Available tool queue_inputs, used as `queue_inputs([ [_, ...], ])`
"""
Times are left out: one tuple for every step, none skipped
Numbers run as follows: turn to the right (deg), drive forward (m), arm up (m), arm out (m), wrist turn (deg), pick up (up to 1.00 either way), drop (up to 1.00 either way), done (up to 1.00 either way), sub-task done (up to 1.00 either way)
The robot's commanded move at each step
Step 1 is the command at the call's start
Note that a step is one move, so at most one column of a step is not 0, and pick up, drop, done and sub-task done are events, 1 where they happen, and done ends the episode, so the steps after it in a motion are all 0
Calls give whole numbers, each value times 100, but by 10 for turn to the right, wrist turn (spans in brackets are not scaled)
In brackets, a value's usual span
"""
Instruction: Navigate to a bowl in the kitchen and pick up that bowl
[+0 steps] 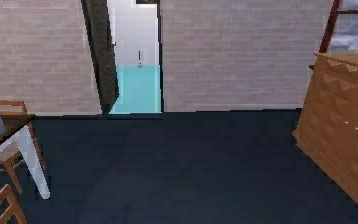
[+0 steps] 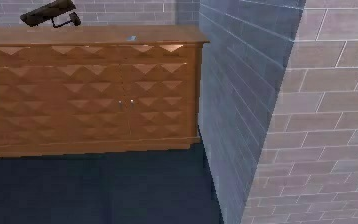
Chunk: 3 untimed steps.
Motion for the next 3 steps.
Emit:
queue_inputs([
  [-90, 0, 0, 0, 0, 0, 0, 0, 0],
  [0, 100, 0, 0, 0, 0, 0, 0, 0],
  [-300, 0, 0, 0, 0, 0, 0, 0, 0],
])
